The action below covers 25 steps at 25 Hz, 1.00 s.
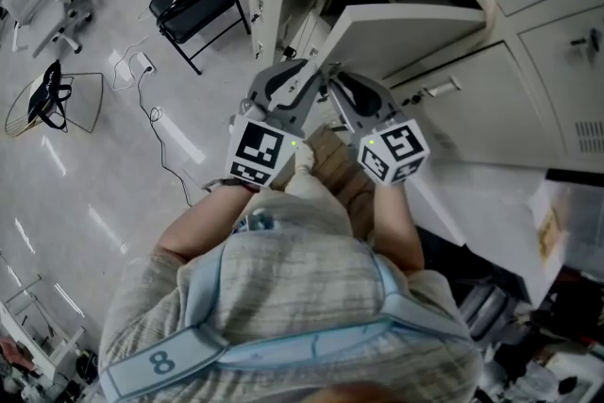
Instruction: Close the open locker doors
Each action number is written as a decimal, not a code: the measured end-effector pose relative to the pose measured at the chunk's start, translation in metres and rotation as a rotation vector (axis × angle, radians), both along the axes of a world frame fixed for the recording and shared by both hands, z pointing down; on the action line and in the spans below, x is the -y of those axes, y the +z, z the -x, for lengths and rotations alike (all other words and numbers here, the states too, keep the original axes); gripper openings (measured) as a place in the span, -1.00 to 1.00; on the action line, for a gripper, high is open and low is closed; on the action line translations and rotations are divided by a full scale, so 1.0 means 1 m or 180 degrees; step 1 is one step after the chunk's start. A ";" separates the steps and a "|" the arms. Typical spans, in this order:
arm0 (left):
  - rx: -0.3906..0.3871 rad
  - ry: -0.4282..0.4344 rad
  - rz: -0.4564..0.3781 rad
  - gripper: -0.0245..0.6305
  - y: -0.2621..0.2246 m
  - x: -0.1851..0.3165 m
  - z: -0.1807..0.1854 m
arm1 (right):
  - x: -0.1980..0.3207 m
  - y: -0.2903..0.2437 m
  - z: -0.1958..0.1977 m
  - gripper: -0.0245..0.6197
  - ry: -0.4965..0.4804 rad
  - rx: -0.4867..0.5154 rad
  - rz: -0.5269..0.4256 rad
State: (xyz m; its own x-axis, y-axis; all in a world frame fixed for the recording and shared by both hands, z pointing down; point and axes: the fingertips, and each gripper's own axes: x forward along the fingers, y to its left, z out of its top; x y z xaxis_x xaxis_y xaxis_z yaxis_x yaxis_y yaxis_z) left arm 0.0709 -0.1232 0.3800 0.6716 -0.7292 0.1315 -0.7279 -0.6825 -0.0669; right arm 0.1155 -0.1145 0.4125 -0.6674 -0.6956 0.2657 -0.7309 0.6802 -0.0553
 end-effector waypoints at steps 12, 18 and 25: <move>-0.0011 -0.0153 0.0166 -0.64 0.012 -0.002 0.044 | 0.017 0.002 0.016 -0.71 -0.0128 -0.0072 -0.0013; -0.0037 -0.0188 0.0190 -0.64 0.015 -0.004 0.055 | 0.019 0.004 0.017 -0.73 -0.0172 -0.0112 -0.0011; -0.0091 -0.0281 0.0199 -0.64 0.017 -0.001 0.072 | 0.027 0.003 0.020 -0.79 -0.0240 -0.0204 -0.0062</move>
State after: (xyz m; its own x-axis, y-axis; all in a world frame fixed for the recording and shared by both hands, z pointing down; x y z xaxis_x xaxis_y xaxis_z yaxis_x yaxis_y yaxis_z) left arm -0.0009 -0.1222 0.3968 0.6091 -0.7767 0.1603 -0.7864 -0.6177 -0.0044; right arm 0.0959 -0.1410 0.4151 -0.7001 -0.6496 0.2964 -0.6793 0.7339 0.0039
